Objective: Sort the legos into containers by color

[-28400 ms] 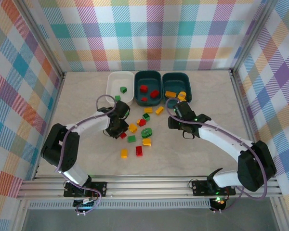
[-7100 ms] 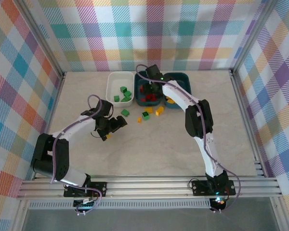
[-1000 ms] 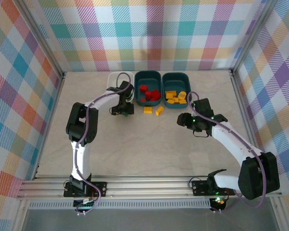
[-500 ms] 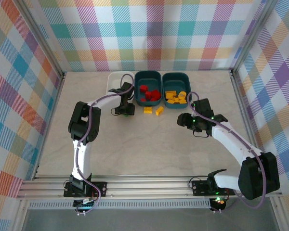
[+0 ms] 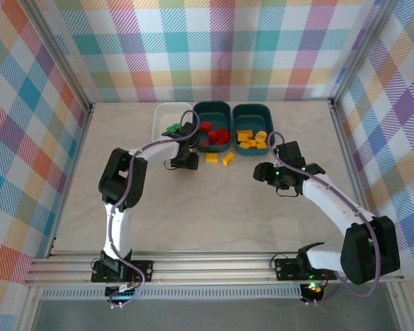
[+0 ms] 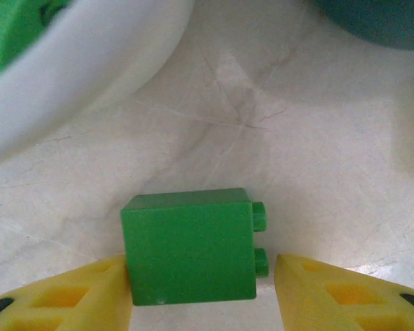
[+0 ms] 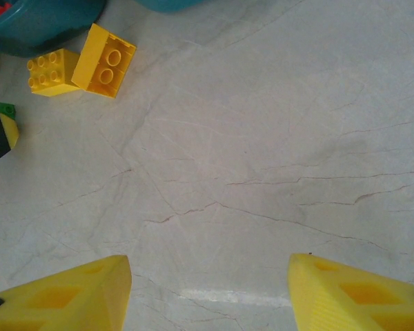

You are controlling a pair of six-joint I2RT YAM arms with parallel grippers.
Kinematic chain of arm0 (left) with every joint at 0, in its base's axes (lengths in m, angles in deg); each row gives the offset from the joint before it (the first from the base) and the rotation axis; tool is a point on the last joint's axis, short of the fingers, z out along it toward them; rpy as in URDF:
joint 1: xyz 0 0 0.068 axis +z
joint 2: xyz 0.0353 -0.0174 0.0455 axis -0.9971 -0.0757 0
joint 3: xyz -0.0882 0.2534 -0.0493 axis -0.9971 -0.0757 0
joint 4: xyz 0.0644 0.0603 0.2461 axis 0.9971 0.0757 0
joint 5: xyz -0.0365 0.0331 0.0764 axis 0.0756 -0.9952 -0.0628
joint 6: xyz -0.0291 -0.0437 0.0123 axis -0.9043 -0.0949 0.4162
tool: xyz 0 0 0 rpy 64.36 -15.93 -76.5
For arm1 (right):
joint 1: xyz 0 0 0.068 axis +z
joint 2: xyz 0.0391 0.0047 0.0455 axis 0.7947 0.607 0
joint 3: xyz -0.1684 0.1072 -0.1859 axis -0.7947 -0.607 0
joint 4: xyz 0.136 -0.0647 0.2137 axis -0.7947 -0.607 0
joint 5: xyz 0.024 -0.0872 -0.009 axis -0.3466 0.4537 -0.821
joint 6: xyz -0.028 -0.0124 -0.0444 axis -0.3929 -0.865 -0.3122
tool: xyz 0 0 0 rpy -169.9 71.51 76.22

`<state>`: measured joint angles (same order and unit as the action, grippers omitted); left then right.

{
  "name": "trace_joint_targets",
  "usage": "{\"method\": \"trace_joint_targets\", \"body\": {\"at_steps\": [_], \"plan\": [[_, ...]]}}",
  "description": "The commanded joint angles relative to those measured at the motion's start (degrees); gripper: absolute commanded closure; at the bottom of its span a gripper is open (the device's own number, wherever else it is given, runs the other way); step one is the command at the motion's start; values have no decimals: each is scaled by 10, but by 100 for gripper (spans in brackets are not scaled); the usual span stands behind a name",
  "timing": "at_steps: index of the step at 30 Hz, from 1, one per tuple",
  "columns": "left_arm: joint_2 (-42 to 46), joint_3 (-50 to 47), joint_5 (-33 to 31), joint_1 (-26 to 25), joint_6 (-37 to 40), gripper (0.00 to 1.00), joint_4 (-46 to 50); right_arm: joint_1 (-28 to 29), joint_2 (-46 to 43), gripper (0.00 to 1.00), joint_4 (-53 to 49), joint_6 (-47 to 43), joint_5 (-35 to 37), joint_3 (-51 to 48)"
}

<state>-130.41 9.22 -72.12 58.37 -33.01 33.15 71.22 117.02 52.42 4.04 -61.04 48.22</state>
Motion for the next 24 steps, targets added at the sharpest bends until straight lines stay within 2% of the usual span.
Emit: {"method": "trace_joint_targets", "body": {"at_steps": [1, 8, 14, 24], "plan": [[-19, 35, -22, 0, -12, 47, 28, 5, -3, 38, 6, 4, -9, -1], [-35, 47, -33, -1, -18, 60, 33, 7, 0, 38, 6, 0, -10, 2], [-23, 35, -28, -1, -19, 63, 31, 13, 14, 38, 11, 0, -12, 16], [44, 26, -10, -6, -29, 65, 46, 29, 39, 38, 20, 1, -8, 33]]}}
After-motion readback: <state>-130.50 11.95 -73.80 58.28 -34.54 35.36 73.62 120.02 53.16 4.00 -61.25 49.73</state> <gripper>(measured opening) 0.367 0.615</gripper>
